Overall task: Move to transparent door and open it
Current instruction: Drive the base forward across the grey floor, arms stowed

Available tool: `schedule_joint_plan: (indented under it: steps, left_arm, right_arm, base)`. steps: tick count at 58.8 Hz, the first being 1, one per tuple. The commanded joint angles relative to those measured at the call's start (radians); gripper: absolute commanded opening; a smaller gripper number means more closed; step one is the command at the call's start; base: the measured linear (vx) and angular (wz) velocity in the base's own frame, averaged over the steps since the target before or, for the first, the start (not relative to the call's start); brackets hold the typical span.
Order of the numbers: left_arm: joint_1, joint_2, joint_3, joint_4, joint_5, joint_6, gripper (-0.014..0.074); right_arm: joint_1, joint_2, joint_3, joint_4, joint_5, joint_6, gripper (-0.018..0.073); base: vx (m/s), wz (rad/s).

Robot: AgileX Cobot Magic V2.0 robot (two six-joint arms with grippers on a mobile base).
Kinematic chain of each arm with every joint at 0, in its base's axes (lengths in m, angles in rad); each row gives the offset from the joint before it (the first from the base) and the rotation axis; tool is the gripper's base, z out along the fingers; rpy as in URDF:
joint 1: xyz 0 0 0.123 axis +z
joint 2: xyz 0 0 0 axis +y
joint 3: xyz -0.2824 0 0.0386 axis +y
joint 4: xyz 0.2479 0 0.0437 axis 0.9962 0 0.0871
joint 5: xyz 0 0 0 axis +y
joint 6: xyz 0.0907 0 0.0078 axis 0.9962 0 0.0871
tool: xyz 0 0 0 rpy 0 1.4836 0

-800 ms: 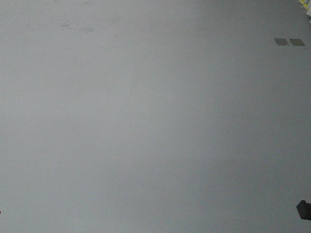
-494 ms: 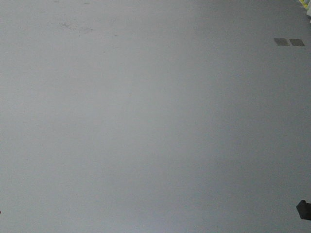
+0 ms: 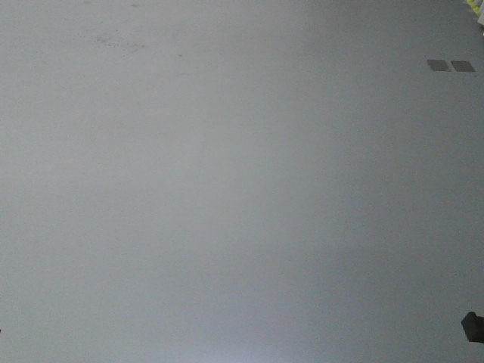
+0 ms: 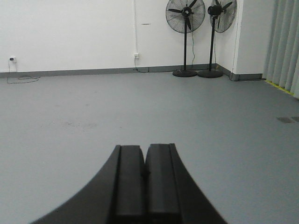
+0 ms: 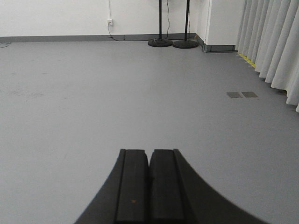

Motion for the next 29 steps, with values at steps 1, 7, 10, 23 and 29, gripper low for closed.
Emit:
schedule_joint_plan:
  steps: [1, 7, 10, 23, 29]
  left_arm:
    - [-0.004, -0.011, 0.032, -0.002, -0.080, -0.009, -0.0006]
    - [-0.004, -0.011, 0.032, -0.002, -0.079, -0.009, -0.0006]
    - [-0.004, -0.011, 0.032, -0.002, -0.079, -0.009, -0.0006]
    - [-0.004, -0.011, 0.032, -0.002, -0.079, -0.009, -0.0006]
    - [-0.004, -0.011, 0.032, -0.002, -0.079, -0.009, -0.0006]
  right_arm:
    - [0.003, -0.014, 0.011, -0.006, -0.087, -0.006, -0.0008]
    - [0.003, -0.014, 0.011, -0.006, -0.087, -0.006, -0.0008]
    - [0.003, -0.014, 0.011, -0.006, -0.087, -0.006, -0.0008]
    - [0.003, -0.014, 0.011, -0.006, -0.086, -0.006, -0.0008]
    - [0.003, -0.014, 0.011, -0.006, -0.086, -0.006, -0.0008]
  base:
    - [0.04, 0.01]
    - [0.05, 0.02]
    - [0.06, 0.02]
    - [0.10, 0.03]
    - [0.15, 0.07]
